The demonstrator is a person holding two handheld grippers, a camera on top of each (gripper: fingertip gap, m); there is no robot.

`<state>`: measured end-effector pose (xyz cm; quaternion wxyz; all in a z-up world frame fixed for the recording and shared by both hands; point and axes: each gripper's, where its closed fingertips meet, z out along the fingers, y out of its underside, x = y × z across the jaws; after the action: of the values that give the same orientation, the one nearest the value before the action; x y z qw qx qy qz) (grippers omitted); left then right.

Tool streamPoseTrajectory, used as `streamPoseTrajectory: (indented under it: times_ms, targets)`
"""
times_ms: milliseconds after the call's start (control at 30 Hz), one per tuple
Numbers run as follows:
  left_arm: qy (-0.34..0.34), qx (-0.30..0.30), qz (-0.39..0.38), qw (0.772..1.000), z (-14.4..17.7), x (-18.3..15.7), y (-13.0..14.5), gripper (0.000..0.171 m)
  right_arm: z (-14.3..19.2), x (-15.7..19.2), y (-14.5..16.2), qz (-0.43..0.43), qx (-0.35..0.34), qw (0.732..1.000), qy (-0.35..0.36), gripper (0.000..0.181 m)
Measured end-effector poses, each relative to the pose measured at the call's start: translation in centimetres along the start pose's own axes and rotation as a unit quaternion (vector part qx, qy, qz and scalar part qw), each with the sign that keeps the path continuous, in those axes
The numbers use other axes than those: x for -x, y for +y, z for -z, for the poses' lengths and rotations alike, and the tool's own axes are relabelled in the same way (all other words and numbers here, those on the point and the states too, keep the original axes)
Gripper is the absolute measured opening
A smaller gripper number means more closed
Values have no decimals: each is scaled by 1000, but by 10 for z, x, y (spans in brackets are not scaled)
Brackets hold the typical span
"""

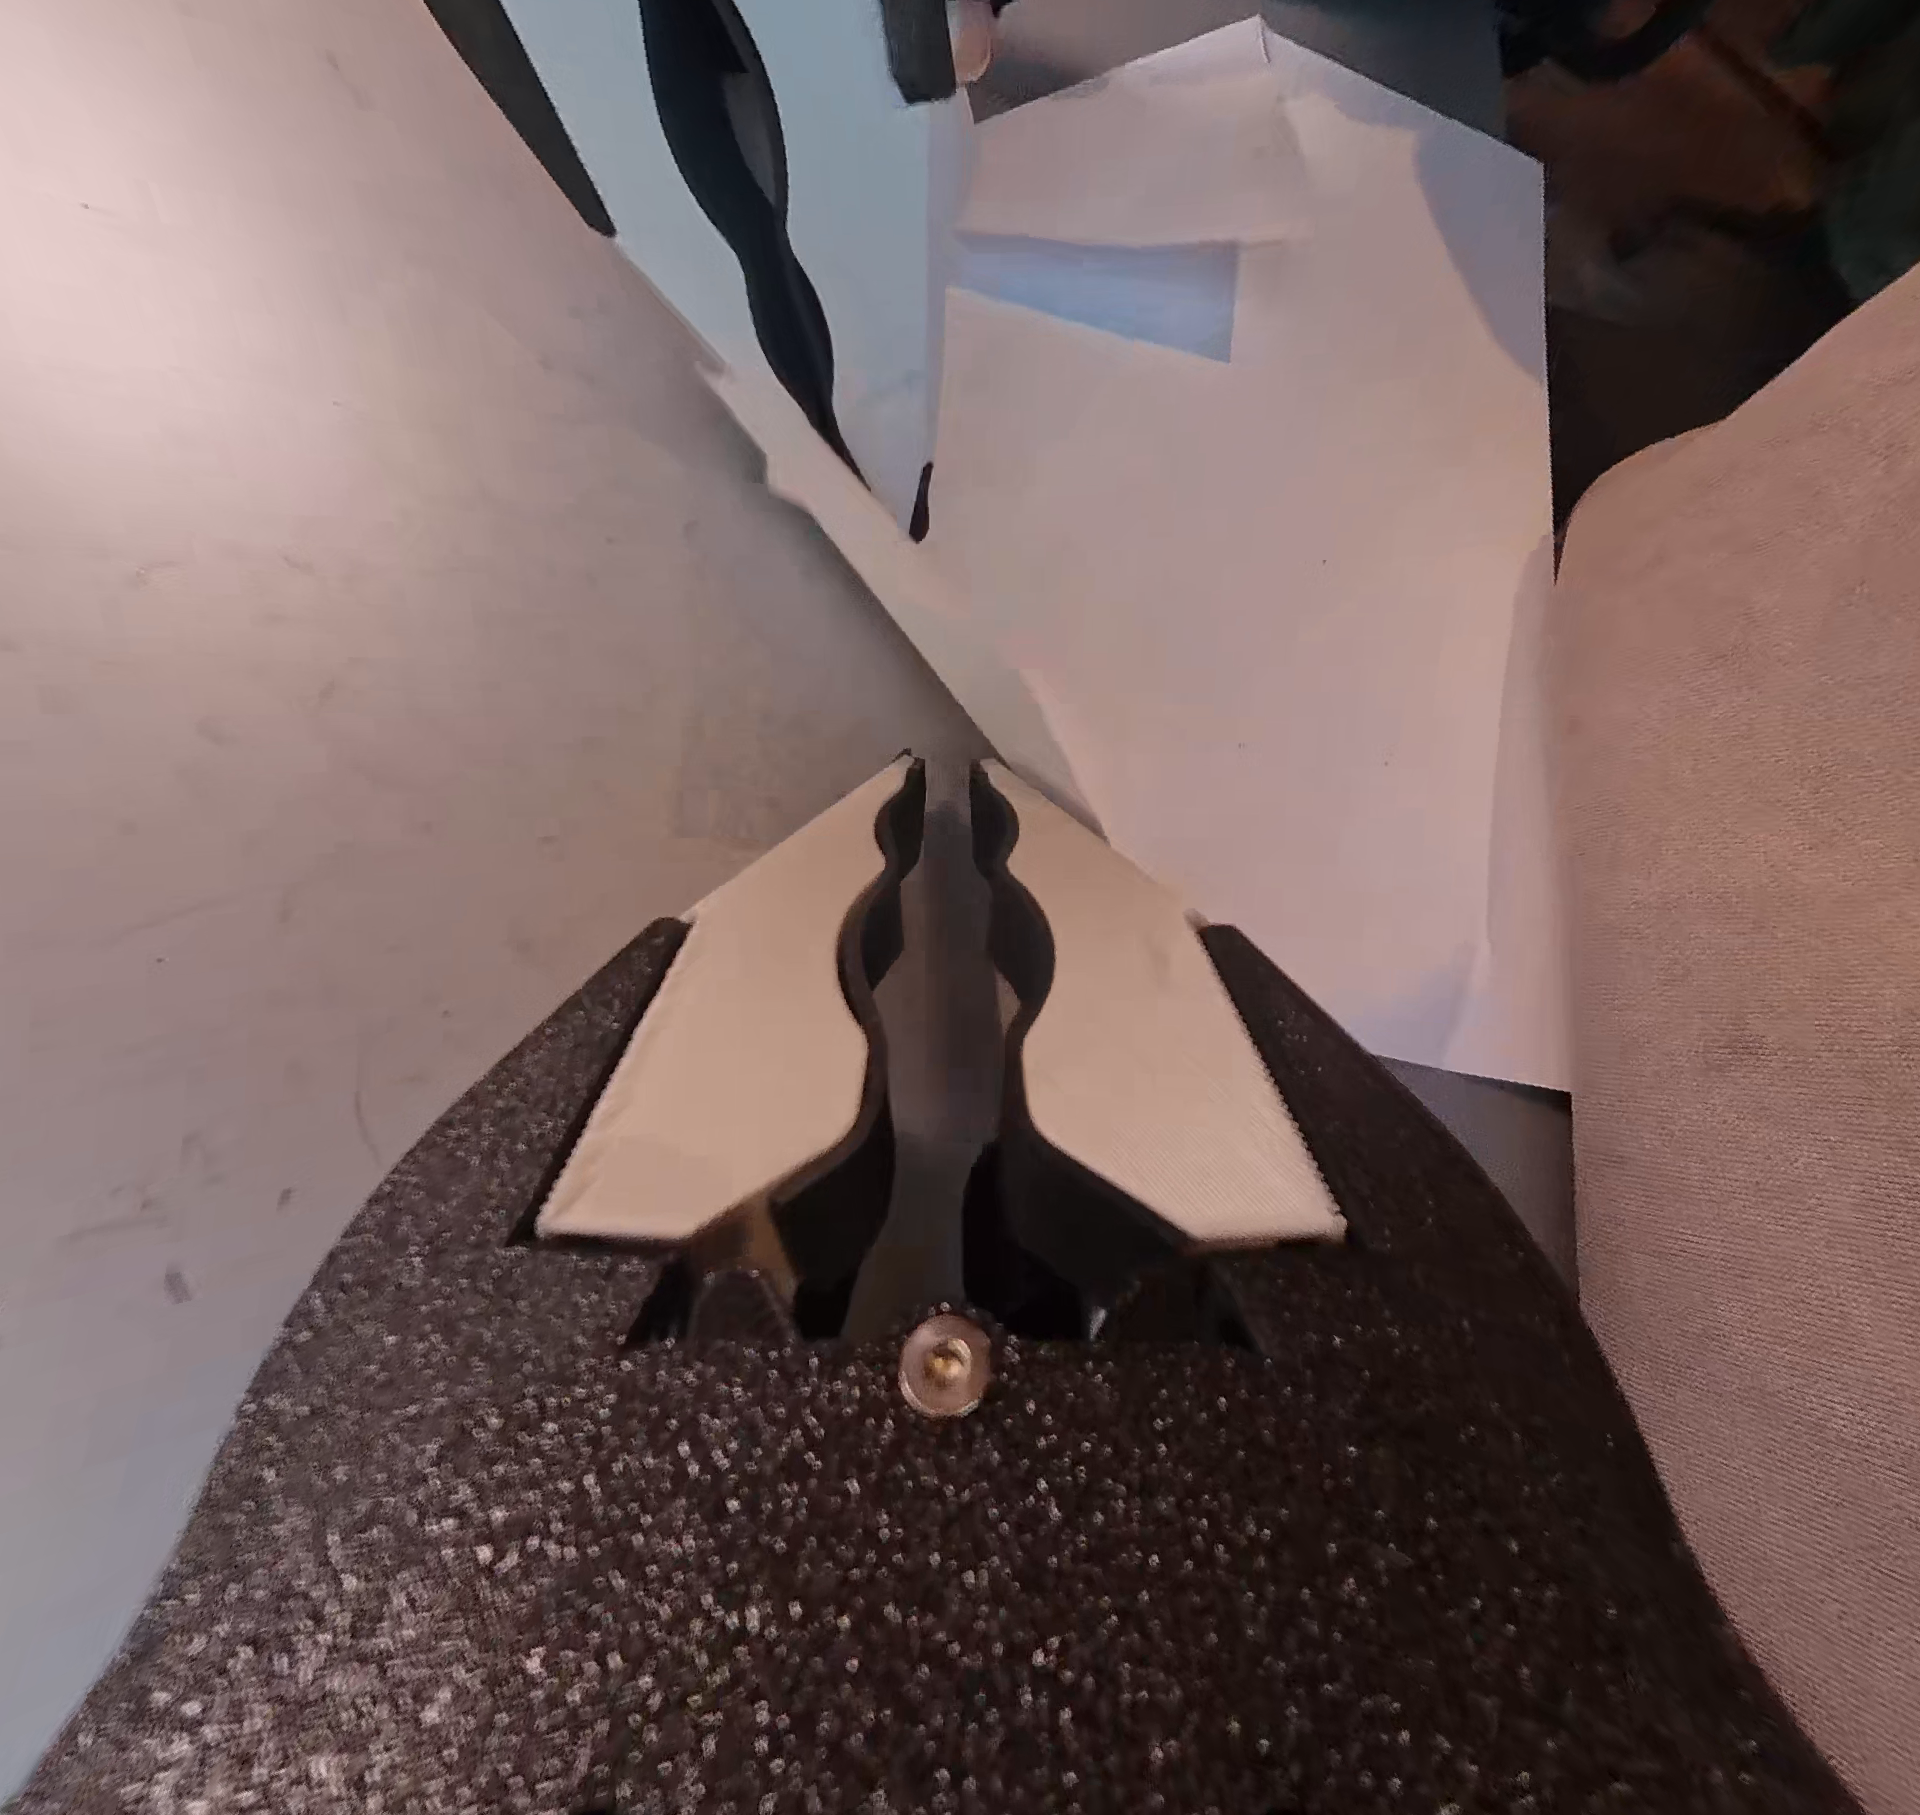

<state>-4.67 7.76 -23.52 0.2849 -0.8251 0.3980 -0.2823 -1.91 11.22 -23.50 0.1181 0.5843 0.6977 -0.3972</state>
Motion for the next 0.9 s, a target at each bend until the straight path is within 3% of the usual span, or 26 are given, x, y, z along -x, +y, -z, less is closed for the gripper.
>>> streamPoseTrajectory:
  times_ms: [267,467,500,533,633,767,900]
  targets:
    - [-31,12,-24,999,-5,0,4,4,40,6,-13,60,-89,990,88,8]
    - [-12,1,-12,1000,-4,-4,3,5,75,-16,22,130,-64,951,273,40]
    - [-5,-6,-9,1000,-3,-4,2,6,70,-19,24,135,-69,950,273,42]
    - [3,-14,-4,1000,-1,-5,0,6,61,-20,26,128,-70,955,257,41]
    - [48,-63,31,996,13,-6,-13,9,40,-28,13,161,-70,953,248,0]
    - [101,-165,111,975,61,9,-34,20,42,-31,-33,213,-107,935,262,0]
    - [83,-192,144,967,81,22,-30,47,43,-52,-66,196,-125,924,302,0]
